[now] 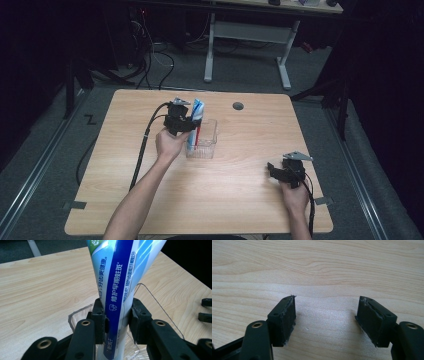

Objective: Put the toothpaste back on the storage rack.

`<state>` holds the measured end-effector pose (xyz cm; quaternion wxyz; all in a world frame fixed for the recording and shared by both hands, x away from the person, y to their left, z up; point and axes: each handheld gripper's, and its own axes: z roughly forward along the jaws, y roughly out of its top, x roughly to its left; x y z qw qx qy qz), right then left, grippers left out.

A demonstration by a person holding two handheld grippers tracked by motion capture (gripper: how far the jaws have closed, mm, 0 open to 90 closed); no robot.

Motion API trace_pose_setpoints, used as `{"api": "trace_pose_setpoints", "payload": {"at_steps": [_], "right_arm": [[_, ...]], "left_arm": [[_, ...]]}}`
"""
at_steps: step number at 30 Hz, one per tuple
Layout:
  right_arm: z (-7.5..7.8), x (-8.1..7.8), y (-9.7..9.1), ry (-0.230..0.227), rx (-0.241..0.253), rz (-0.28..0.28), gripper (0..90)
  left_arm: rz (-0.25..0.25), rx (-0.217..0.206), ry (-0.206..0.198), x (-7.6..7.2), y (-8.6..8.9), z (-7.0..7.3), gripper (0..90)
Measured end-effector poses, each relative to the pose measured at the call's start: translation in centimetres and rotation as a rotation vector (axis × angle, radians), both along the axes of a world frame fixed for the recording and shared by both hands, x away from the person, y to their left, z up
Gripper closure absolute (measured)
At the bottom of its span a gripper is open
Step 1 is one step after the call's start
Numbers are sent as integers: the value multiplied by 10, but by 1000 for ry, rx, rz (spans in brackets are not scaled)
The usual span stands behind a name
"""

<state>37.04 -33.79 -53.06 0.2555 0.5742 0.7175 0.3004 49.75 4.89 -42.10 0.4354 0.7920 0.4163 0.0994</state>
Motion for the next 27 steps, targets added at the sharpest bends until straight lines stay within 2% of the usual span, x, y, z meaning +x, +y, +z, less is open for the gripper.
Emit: {"api": "trace_pose_setpoints", "payload": {"at_steps": [8, 12, 27], "right_arm": [[0, 0, 0, 0, 0, 0, 317], [0, 0, 0, 0, 0, 0, 317], [0, 0, 0, 0, 0, 0, 316]], "left_arm": [[12, 0, 17, -1, 0, -2, 687], [18, 13, 15, -2, -1, -3, 683], [54, 4, 3, -4, 8, -4, 665]]}}
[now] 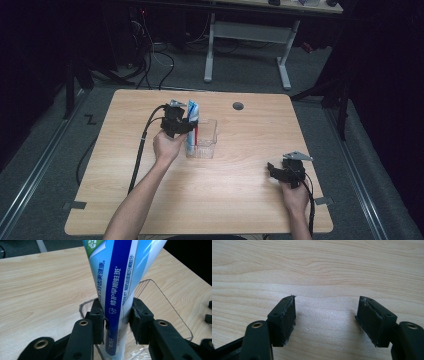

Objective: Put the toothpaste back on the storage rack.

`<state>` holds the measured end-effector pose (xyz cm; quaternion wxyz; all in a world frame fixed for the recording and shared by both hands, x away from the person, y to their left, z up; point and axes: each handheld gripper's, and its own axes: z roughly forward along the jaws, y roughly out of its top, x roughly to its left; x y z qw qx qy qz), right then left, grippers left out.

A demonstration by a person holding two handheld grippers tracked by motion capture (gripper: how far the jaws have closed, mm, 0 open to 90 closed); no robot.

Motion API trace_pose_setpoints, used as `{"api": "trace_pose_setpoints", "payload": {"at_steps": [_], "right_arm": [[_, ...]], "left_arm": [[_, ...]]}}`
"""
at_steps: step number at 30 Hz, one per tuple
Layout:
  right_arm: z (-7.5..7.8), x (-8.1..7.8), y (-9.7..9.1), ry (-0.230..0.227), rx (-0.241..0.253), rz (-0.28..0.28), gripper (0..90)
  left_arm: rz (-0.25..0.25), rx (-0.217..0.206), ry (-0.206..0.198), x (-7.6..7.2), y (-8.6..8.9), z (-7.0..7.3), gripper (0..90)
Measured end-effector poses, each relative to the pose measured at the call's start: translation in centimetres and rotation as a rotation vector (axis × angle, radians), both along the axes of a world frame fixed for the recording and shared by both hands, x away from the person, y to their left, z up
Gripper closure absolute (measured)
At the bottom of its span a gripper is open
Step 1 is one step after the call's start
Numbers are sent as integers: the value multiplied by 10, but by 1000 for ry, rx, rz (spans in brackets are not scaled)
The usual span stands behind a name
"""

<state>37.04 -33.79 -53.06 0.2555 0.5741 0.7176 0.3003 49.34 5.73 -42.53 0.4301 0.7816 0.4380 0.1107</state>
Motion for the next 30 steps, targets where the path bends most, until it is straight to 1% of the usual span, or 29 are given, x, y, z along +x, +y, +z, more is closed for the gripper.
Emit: {"api": "trace_pose_setpoints", "payload": {"at_steps": [4, 12, 17, 22, 30], "right_arm": [[0, 0, 0, 0, 0, 0, 316], [0, 0, 0, 0, 1, 0, 317], [0, 0, 0, -1, -1, 0, 317], [0, 0, 0, 1, 1, -2, 316], [0, 0, 0, 0, 0, -1, 317]], "left_arm": [[9, 1, -7, 0, 1, 0, 656], [19, -12, -2, 1, 5, -1, 649], [25, -17, -11, 0, 7, -1, 629], [29, -6, -22, -1, 9, 0, 610], [33, -1, -40, -4, 10, 2, 535]]}}
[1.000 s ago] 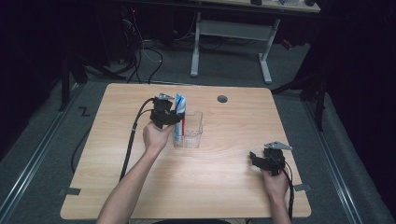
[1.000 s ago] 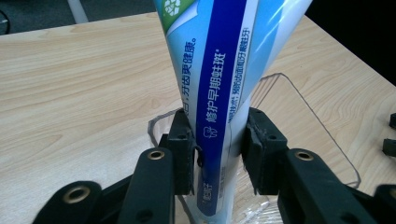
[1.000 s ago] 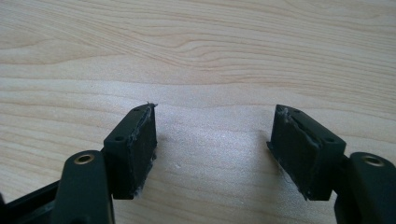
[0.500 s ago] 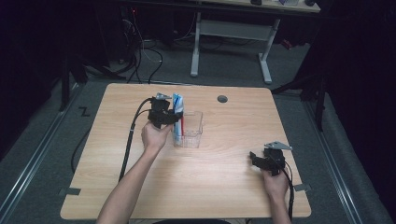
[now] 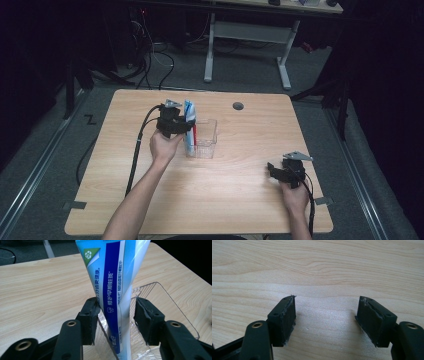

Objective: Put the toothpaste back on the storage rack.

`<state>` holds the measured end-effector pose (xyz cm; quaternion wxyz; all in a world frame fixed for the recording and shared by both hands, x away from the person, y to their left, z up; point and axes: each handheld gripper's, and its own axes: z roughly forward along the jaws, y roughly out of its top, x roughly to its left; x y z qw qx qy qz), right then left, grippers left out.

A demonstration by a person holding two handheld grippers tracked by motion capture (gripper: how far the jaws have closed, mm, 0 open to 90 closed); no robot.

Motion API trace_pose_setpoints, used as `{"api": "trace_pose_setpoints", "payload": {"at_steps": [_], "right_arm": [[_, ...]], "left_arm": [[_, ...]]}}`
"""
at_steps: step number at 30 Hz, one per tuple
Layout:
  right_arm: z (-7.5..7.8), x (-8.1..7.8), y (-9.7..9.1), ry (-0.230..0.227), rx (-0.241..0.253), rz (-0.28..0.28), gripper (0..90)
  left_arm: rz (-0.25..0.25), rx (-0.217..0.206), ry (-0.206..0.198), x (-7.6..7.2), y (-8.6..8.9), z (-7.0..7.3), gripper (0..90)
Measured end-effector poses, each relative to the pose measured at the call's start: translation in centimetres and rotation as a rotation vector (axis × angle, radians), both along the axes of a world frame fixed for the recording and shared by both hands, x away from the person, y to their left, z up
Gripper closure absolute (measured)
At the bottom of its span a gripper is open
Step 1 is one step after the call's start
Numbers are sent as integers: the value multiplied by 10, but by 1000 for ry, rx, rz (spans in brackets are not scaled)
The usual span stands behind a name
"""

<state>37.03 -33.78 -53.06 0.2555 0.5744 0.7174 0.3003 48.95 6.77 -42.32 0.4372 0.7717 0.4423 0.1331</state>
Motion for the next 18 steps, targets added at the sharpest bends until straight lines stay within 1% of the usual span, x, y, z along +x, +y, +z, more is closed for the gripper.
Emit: {"api": "trace_pose_setpoints", "payload": {"at_steps": [3, 9, 14, 18], "right_arm": [[0, 0, 0, 1, 1, -2, 317], [0, 0, 0, -1, -1, 1, 317], [0, 0, 0, 1, 1, -2, 316], [0, 0, 0, 0, 1, -1, 316]], "left_arm": [[2, -5, -5, -1, 1, 0, 516], [16, -31, -14, -3, 7, 0, 491], [21, -46, -34, -7, 13, 3, 489], [25, -46, -47, -9, 18, 6, 488]]}}
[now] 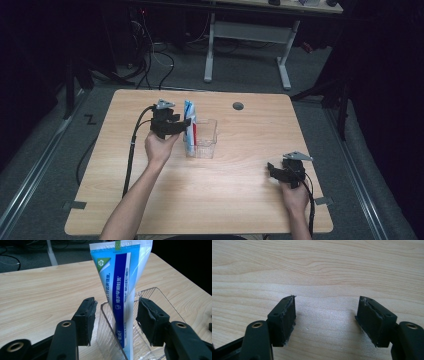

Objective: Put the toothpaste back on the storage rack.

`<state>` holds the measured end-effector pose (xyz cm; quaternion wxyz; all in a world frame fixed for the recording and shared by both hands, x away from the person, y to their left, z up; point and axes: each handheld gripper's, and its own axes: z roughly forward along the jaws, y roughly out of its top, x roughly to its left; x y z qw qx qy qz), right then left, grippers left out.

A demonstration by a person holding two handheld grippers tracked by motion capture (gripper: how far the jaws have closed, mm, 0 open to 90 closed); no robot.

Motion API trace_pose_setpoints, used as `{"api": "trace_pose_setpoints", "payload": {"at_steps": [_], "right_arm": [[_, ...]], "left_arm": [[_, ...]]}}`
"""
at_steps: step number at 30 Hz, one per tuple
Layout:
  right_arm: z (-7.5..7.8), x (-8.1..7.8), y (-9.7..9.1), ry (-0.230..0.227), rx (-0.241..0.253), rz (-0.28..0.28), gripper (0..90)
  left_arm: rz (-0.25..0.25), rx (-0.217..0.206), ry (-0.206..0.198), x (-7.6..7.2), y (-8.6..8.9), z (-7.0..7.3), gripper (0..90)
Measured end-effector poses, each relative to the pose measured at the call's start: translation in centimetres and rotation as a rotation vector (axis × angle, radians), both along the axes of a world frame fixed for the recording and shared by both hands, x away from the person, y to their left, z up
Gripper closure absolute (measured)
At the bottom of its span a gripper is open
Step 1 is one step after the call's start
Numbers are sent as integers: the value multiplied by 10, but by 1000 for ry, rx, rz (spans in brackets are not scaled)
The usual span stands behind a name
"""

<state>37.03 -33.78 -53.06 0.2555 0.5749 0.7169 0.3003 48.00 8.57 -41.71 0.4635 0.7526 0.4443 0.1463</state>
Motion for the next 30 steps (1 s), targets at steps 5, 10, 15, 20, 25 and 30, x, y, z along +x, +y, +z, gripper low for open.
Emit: {"api": "trace_pose_setpoints", "payload": {"at_steps": [5, 10, 15, 20, 25, 30], "right_arm": [[0, 0, 0, -1, -1, 2, 317], [0, 0, 0, -1, -1, 2, 317], [0, 0, 0, -1, -1, 2, 317], [0, 0, 0, 0, 0, 0, 316], [0, 0, 0, 0, 0, 0, 316], [0, 0, 0, -1, -1, 2, 316]], "left_arm": [[8, -10, -7, -3, 7, 2, 487], [12, -12, -21, -7, 13, 6, 486], [12, -15, -34, -10, 17, 10, 487], [17, -12, -42, -14, 21, 13, 488], [19, -12, -52, -17, 25, 16, 488], [25, -22, -56, -21, 30, 16, 489]]}}
